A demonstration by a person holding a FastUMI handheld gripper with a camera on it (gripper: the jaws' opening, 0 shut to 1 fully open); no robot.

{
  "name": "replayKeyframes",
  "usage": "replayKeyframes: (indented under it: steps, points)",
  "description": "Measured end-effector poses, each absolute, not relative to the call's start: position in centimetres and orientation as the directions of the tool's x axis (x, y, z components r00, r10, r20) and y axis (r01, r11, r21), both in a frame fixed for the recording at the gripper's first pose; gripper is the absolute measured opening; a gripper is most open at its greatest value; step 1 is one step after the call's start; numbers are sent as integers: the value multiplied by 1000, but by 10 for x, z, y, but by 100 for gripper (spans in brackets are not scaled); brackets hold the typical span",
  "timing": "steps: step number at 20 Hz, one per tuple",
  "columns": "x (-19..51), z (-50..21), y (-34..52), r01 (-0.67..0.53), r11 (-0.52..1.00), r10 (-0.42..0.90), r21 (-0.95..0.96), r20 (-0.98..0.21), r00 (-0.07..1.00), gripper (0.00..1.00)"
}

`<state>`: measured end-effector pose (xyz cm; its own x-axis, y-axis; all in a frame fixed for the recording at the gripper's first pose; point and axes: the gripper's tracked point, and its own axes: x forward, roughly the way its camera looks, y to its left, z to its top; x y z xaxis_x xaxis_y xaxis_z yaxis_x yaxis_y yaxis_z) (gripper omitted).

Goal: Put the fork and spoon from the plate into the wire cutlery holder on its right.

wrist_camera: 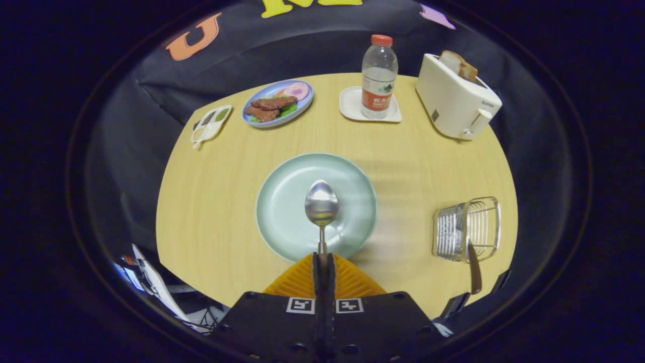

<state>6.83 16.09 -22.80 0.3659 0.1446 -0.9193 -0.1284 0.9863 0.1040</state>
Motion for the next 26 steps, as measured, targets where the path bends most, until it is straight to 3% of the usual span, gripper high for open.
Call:
replayKeyframes:
  steps: [12, 26]
  points:
    - [47, -153, 19, -86, 996, 50, 19, -927, 373, 0]
    - [26, -177, -33, 9, 998, 60, 63, -983, 175, 0]
